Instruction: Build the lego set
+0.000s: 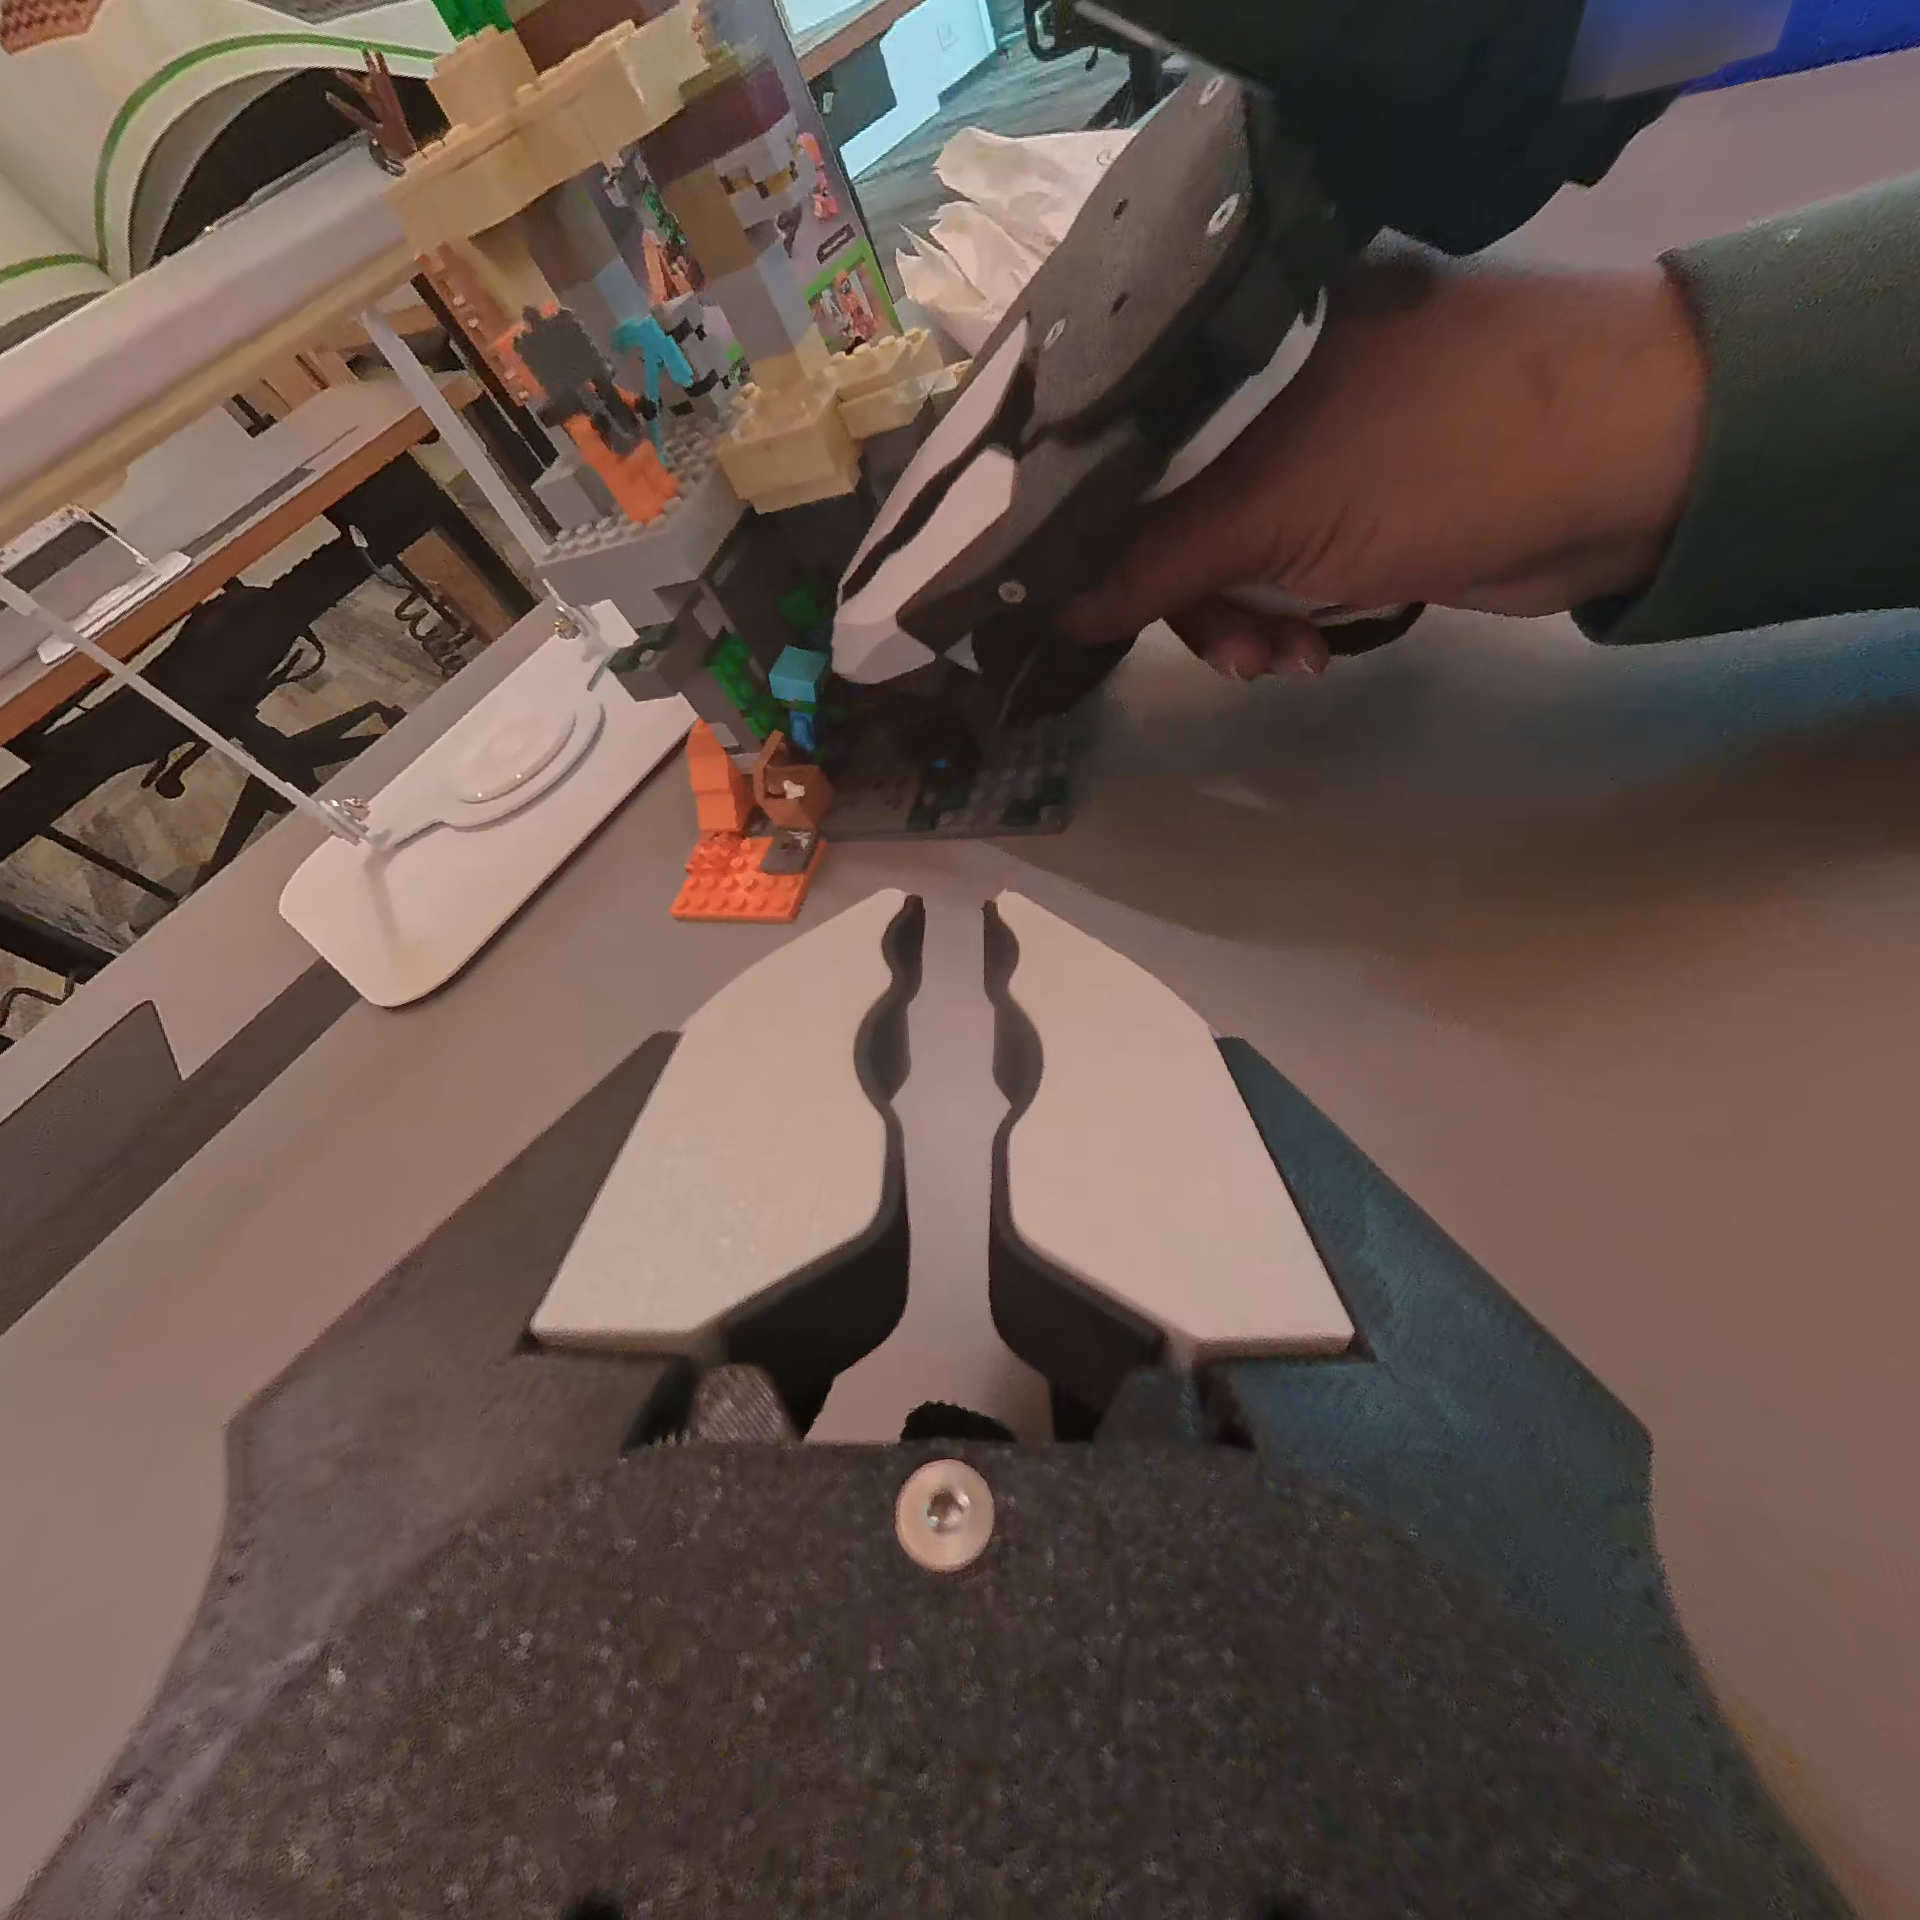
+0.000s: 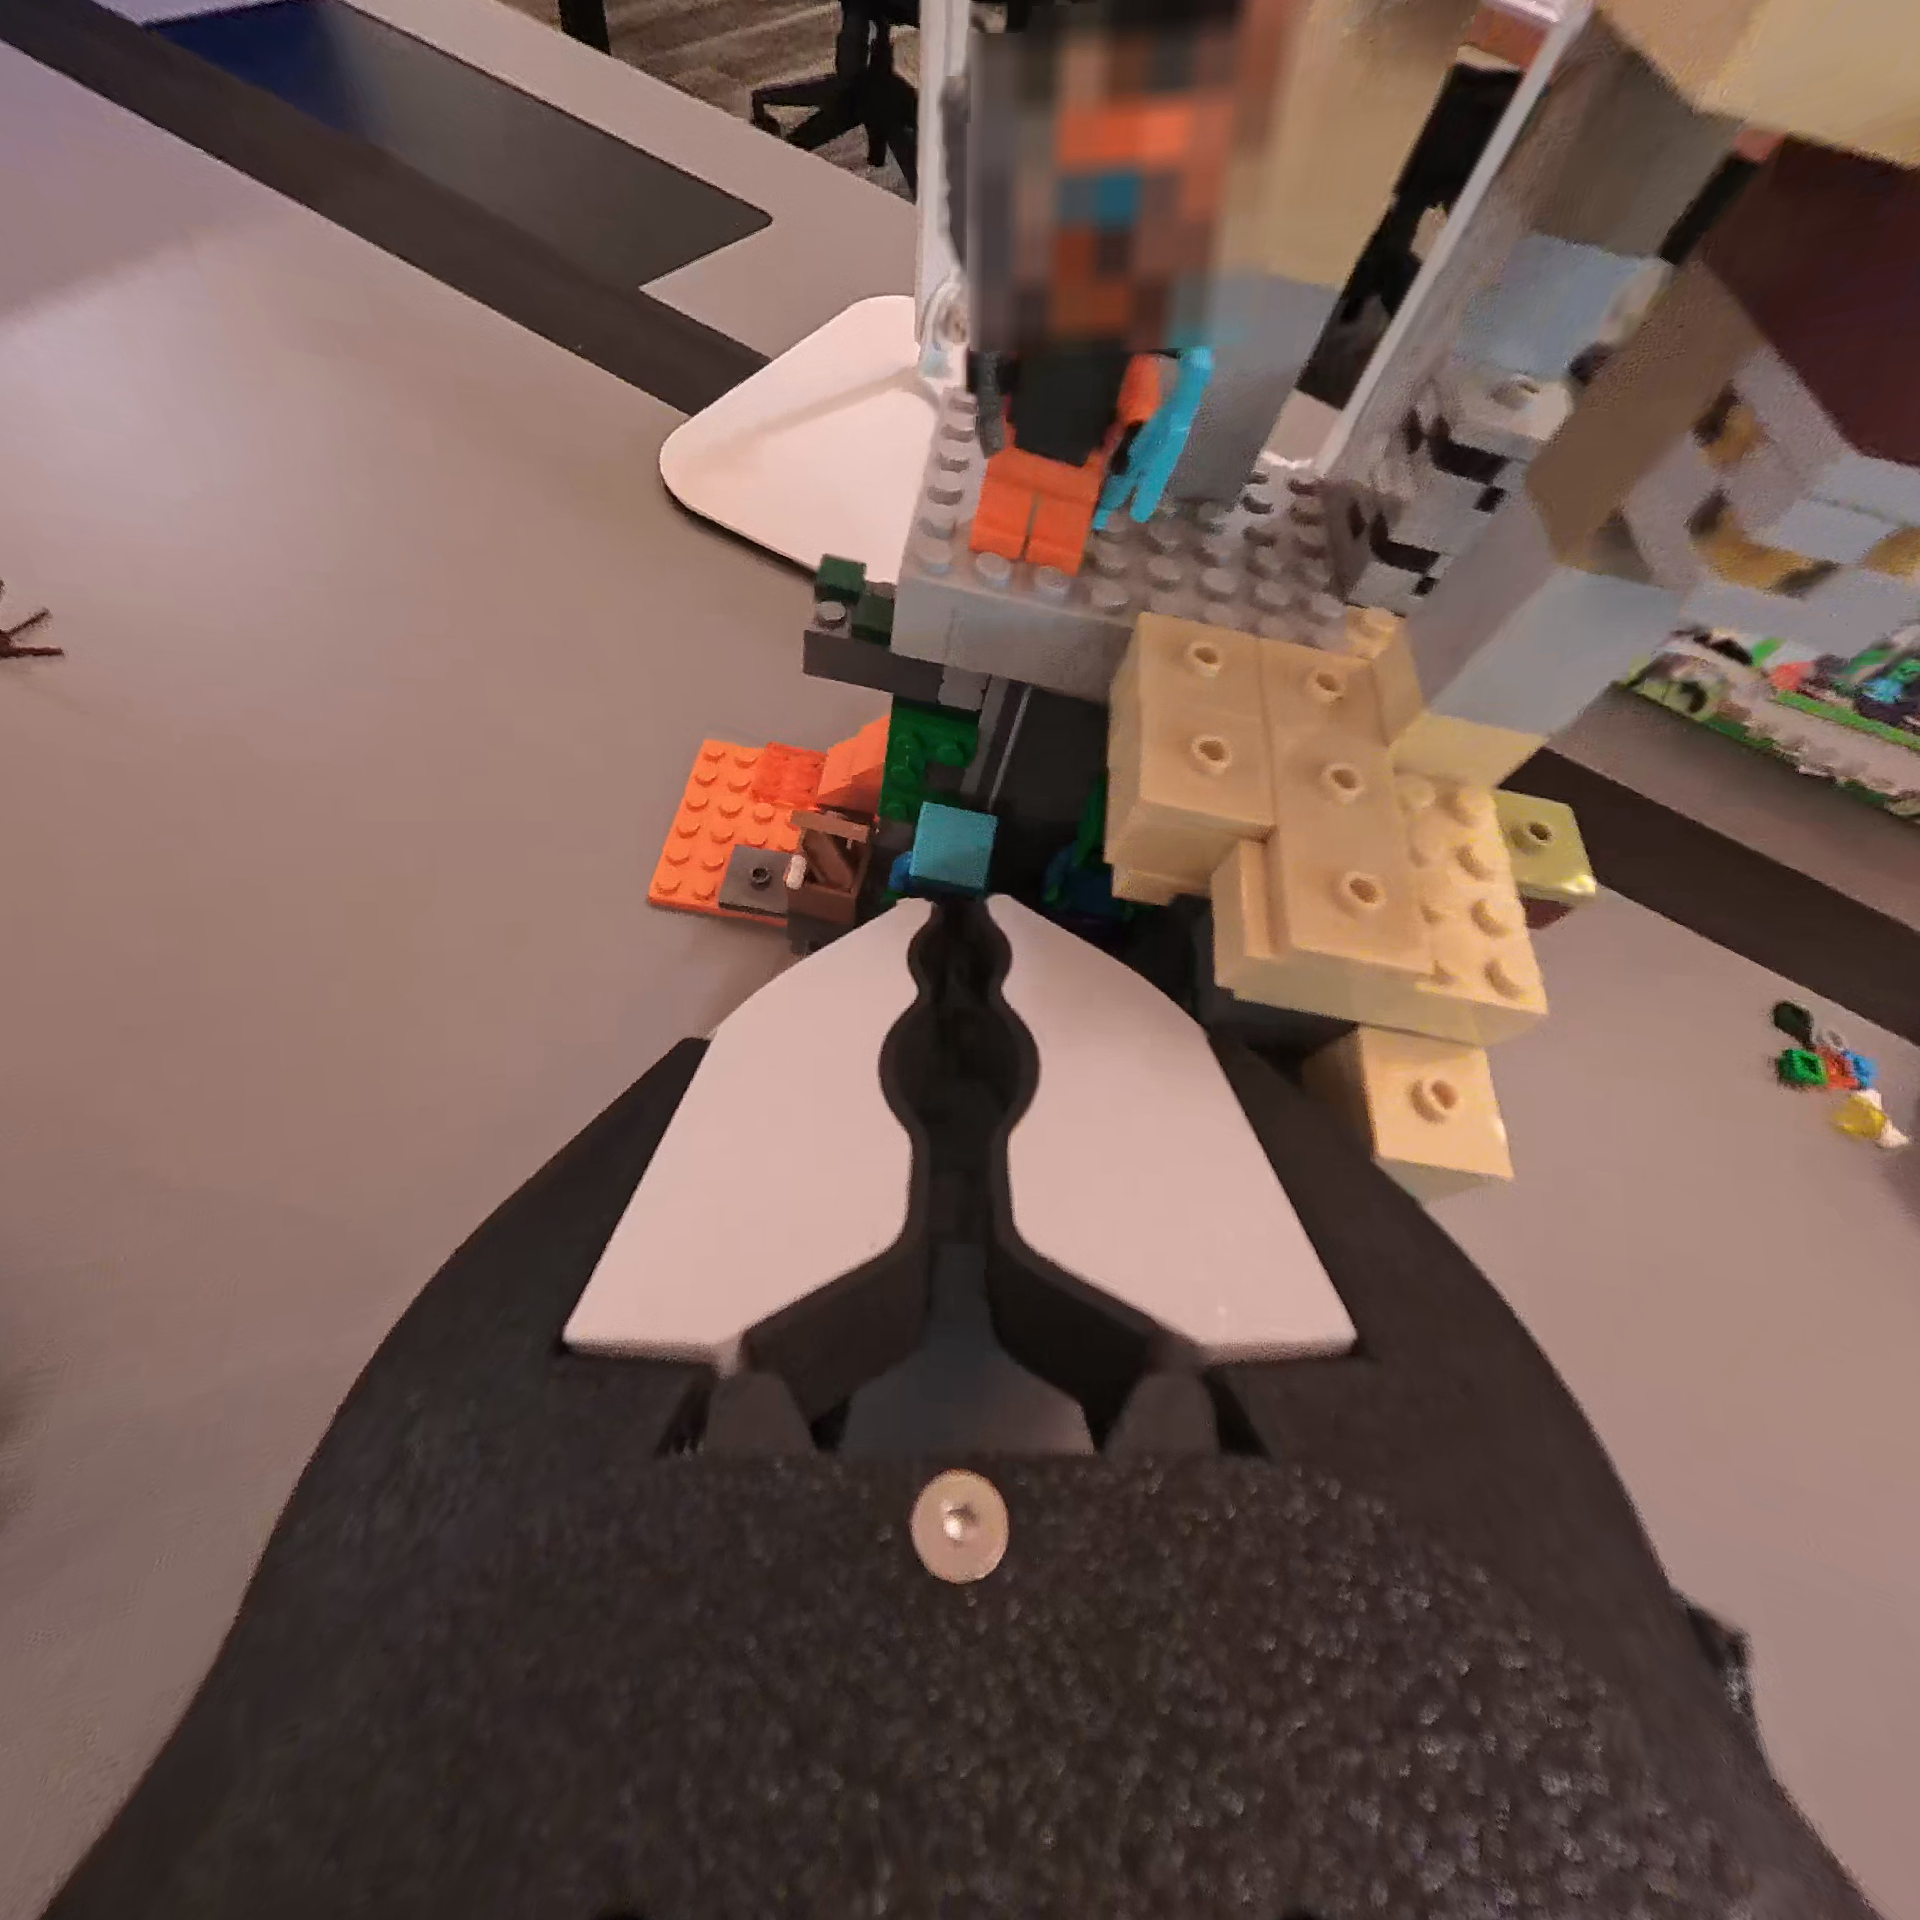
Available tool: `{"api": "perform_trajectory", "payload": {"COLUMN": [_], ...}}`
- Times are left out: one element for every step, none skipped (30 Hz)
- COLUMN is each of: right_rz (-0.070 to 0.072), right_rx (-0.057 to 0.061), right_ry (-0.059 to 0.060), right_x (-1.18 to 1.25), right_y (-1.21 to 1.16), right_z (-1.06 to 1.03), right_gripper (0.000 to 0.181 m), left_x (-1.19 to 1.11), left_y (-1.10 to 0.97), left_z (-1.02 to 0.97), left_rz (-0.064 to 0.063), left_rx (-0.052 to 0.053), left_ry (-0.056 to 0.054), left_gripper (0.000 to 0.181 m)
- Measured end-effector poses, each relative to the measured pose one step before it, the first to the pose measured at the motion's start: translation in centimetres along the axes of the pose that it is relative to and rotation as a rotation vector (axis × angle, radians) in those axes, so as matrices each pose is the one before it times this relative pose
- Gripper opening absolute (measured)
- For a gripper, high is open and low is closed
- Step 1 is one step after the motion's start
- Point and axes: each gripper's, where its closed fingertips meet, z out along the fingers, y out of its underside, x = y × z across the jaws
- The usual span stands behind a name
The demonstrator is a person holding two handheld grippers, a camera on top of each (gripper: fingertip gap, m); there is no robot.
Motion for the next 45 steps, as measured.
{"api": "perform_trajectory", "payload": {"right_rz": [0.014,0.0154,0.0162,0.0156,0.0134,0.0104,0.008,0.0063,0.0045,0.0039,0.0036,0.003,0.0037,0.0033,0.0014,-0.0007,-0.0021,-0.0007,0.0011,0.0027,0.0021,-0.0013,-0.0053,-0.0086,-0.0095,-0.0116,-0.0163,-0.0169,-0.0136,-0.009,-0.005,-0.0027,-0.0034,-0.0043,-0.0045,-0.0031,0.002,0.0024,-0.002,-0.0006,0.0023,-0.0011,-0.001,0.0052,0.0065], "right_rx": [0.0023,0.0019,0.0017,0.003,0.0031,0.0034,0.0002,0.0006,0.0013,-0.002,-0.0016,0.0002,-0.0007,-0.0027,-0.0035,-0.0024,-0.0015,-0.0035,-0.0064,-0.0071,-0.0093,-0.0101,-0.009,-0.0091,-0.009,-0.0069,-0.008,-0.0056,-0.0062,-0.0094,-0.0111,-0.0092,-0.0061,-0.0054,-0.0082,-0.0069,-0.0033,-0.0019,-0.0037,-0.0039,-0.0017,0.0015,0.0007,0.0005,0.0022], "right_ry": [-0.0027,-0.0036,-0.0032,-0.003,-0.0009,-0.0015,-0.0003,0.0019,-0.001,0.0014,0.002,-0.0029,-0.0048,-0.0068,-0.0078,-0.0033,-0.0013,-0.0022,-0.0043,-0.0061,-0.0055,-0.0048,-0.0042,-0.0026,0.001,0.0052,0.01,0.0169,0.0191,0.0203,0.013,0.0055,0.0006,0.0014,0.004,-0.0014,-0.0054,-0.0044,0.0009,-0.0008,-0.0056,-0.006,-0.005,-0.0066,-0.0047], "right_x": [0.15,0.118,0.099,0.082,0.107,0.088,0.122,0.165,0.119,0.156,0.16,0.086,0.034,-0.016,-0.068,-0.015,0.015,0.004,-0.006,-0.028,-0.018,-0.043,-0.081,-0.117,-0.126,-0.101,-0.081,-0.001,0.029,0.077,0.004,-0.07,-0.125,-0.078,0.004,-0.027,-0.06,-0.017,0.053,0.056,0.02,0.031,0.06,0.056,0.081], "right_y": [-0.029,-0.054,-0.062,-0.088,-0.082,-0.071,-0.023,-0.014,-0.013,0.047,0.044,0.038,0.056,0.091,0.102,0.067,0.051,0.063,0.099,0.109,0.165,0.179,0.178,0.178,0.146,0.075,0.052,-0.013,-0.035,-0.012,0.016,0.015,-0.02,-0.021,0.003,-0.016,-0.06,-0.071,-0.069,-0.06,-0.077,-0.09,-0.055,-0.047,-0.064], "right_z": [-0.189,-0.168,-0.143,-0.132,-0.112,-0.087,-0.081,-0.086,-0.085,-0.076,-0.08,-0.059,-0.059,-0.032,-0.021,-0.019,-0.024,-0.012,0.011,0.025,0.041,0.064,0.105,0.138,0.2,0.236,0.25,0.244,0.237,0.223,0.221,0.222,0.214,0.213,0.217,0.223,0.188,0.145,0.102,0.101,0.095,0.112,0.092,0.065,0.055], "right_gripper": [0.006,0.007,0.008,0.008,0.009,0.009,0.01,0.01,0.011,0.011,0.011,0.012,0.012,0.013,0.014,0.015,0.015,0.015,0.015,0.016,0.016,0.018,0.019,0.02,0.02,0.02,0.02,0.021,0.022,0.023,0.024,0.025,0.026,0.026,0.027,0.025,0.024,0.023,0.023,0.023,0.022,0.022,0.022,0.022,0.022], "left_x": [-0.012,-0.024,-0.016,0.005,-0.003,-0.015,-0.017,-0.001,-0.01,-0.012,-0.001,-0.006,-0.002,-0.002,0.007,-0.007,0.002,-0.024,-0.03,-0.04,-0.036,-0.046,-0.046,-0.057,-0.077,-0.138,-0.271,-0.435,-0.555,-0.583,-0.483,-0.327,-0.154,-0.318,-0.378,-0.119,-0.126,-0.283,-0.218,-0.241,-0.338,-0.306,-0.383,-0.49,-0.312], "left_y": [0.018,0.014,0.005,0.001,-0.005,-0.022,-0.007,-0.02,-0.012,0.007,0.021,0.02,0.02,0.034,0.034,0.027,0.029,0.053,0.047,0.049,0.046,0.044,0.015,0.02,0.0,-0.013,-0.04,-0.019,0.06,0.087,0.119,0.139,0.201,0.238,0.075,0.016,0.12,0.037,-0.239,-0.373,-0.378,-0.295,-0.12,-0.111,-0.219], "left_z": [0.004,0.002,-0.005,0.0,-0.015,-0.022,-0.017,-0.023,-0.015,0.001,0.001,0.009,0.012,0.01,0.02,0.013,0.015,0.02,0.015,0.018,0.02,0.018,0.02,0.033,0.057,0.083,0.133,0.23,0.317,0.419,0.497,0.594,0.699,0.791,0.837,0.901,0.927,0.89,0.795,0.718,0.649,0.625,0.595,0.532,0.451], "left_rz": [-0.0024,-0.0013,-0.0003,-0.0002,-0.0005,0.0002,0.0001,-0.0007,-0.0004,-0.0006,-0.0009,-0.0007,-0.0006,-0.0008,-0.0011,-0.0011,-0.0005,-0.001,-0.0014,-0.0016,-0.002,-0.0023,-0.0024,-0.0023,-0.0043,-0.007,-0.0054,-0.0009,0.002,-0.0024,-0.0116,-0.0173,-0.0136,-0.0055,0.0098,0.0149,0.0021,-0.0062,-0.0037,-0.0034,0.0001,0.0051,0.0033,0.0051,0.0086], "left_rx": [-0.0005,-0.0004,0.0,0.0,0.0002,0.0008,0.0006,0.0007,0.001,-0.0003,-0.0006,-0.0006,-0.001,-0.001,-0.0014,-0.0012,-0.001,-0.0015,-0.0018,-0.0016,-0.0014,-0.0009,-0.0004,-0.0001,-0.0003,0.0,0.0007,-0.0027,-0.0098,-0.0098,-0.0091,-0.0102,-0.0159,-0.0217,-0.0111,-0.0067,-0.0198,-0.0201,-0.004,0.0029,0.002,-0.0013,-0.0102,-0.0069,0.007], "left_ry": [0.0008,-0.0005,-0.0008,0.0002,-0.0002,-0.001,-0.0005,-0.0004,-0.0001,-0.0002,0.0002,0.0004,0.0003,0.0004,0.0008,0.0006,0.0003,-0.0002,-0.0006,-0.0004,-0.0003,-0.0007,-0.0008,-0.0013,-0.0016,-0.0027,-0.0068,-0.0116,-0.0128,-0.0079,0.0036,0.0171,0.03,0.0189,0.0137,0.0314,0.0353,0.0277,0.0324,0.0303,0.0228,0.0241,0.02,0.0132,0.0235], "left_gripper": [0.011,0.011,0.011,0.011,0.011,0.011,0.011,0.011,0.011,0.011,0.011,0.011,0.011,0.011,0.011,0.011,0.011,0.011,0.011,0.011,0.011,0.011,0.011,0.01,0.01,0.011,0.011,0.013,0.015,0.018,0.02,0.023,0.028,0.033,0.036,0.04,0.045,0.047,0.05,0.052,0.054,0.055,0.057,0.059,0.059]}}
